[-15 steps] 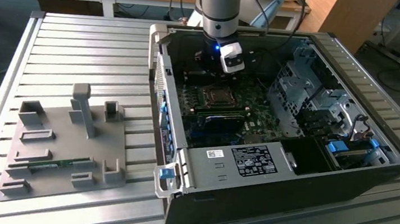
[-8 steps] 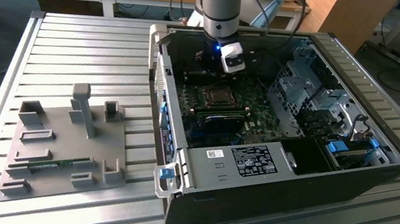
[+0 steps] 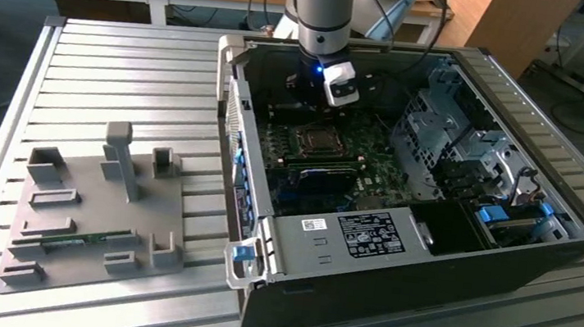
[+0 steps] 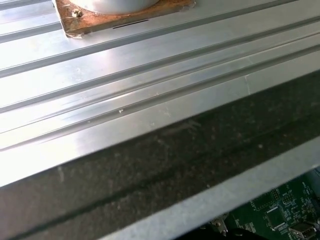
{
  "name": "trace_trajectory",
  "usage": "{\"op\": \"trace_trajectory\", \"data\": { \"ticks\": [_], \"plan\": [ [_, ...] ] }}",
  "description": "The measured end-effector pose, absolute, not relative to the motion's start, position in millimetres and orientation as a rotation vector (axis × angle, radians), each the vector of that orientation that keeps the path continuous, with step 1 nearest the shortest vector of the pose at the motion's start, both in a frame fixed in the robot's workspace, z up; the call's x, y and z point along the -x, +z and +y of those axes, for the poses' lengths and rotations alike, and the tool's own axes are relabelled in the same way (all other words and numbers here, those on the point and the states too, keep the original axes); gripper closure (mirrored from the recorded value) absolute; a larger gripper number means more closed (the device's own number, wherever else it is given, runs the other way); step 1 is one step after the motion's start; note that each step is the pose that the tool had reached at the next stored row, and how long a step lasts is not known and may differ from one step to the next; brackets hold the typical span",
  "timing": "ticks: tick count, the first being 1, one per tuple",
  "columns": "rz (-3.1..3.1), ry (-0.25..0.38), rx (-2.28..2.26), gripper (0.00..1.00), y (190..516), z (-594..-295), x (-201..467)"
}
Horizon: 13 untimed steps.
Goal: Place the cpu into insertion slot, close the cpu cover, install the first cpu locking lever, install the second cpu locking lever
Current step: 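Install the first cpu locking lever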
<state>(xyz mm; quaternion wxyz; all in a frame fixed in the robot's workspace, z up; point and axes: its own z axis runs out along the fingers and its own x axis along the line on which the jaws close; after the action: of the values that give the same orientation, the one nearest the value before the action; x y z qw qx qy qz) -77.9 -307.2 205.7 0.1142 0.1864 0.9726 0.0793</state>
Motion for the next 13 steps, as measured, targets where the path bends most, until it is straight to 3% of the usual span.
{"op": "trace_trajectory", "data": {
  "ticks": [13],
  "plan": [
    [2.85,0.203,-0.543,0.89,202.6,-306.1,77.9]
  ]
}}
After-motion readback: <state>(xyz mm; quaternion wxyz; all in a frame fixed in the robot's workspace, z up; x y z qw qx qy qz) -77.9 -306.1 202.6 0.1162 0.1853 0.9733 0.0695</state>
